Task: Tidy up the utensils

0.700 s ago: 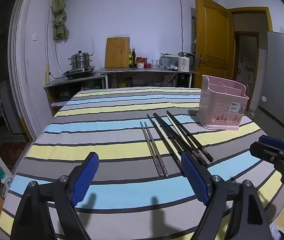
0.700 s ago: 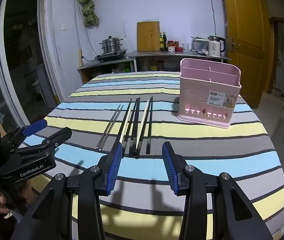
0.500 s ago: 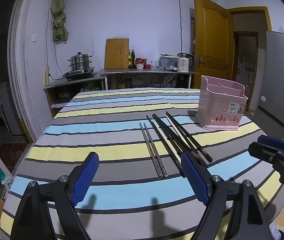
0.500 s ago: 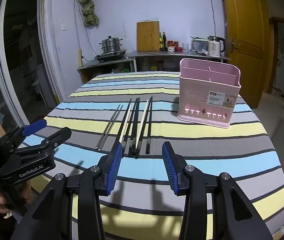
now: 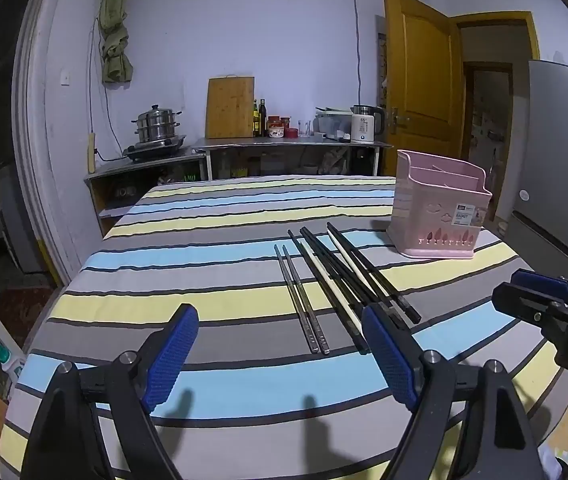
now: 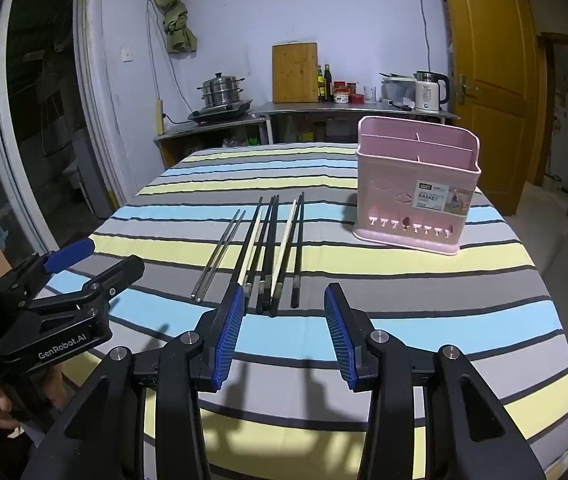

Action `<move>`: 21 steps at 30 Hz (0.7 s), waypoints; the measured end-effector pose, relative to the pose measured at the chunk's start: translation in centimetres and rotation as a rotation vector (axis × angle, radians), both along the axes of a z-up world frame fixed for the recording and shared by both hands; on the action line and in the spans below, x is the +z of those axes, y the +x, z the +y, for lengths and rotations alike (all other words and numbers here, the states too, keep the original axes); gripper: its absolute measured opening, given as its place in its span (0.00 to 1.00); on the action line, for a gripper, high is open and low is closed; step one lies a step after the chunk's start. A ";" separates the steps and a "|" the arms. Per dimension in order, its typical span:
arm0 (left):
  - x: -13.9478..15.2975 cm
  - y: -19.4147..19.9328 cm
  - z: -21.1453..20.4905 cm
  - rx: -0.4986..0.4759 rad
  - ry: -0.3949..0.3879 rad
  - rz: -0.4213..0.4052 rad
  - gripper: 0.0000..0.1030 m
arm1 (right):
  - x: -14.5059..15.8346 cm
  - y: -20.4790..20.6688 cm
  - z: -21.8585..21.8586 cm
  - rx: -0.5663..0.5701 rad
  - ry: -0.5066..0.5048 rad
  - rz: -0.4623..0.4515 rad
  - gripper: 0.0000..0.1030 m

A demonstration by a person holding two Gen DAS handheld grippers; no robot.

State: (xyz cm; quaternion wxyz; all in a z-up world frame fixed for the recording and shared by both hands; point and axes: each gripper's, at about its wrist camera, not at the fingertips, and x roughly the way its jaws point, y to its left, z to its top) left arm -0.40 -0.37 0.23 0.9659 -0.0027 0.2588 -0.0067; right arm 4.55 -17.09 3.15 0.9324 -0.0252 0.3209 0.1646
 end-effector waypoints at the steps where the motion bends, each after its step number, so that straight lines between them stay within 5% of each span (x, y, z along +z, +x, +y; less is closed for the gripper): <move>1: 0.0 0.0 0.0 0.000 0.000 0.000 0.81 | 0.0 0.0 0.0 0.000 0.000 0.000 0.41; 21: -0.1 0.0 -0.1 -0.005 0.002 0.004 0.80 | -0.3 -0.1 -0.1 -0.005 -0.001 0.005 0.41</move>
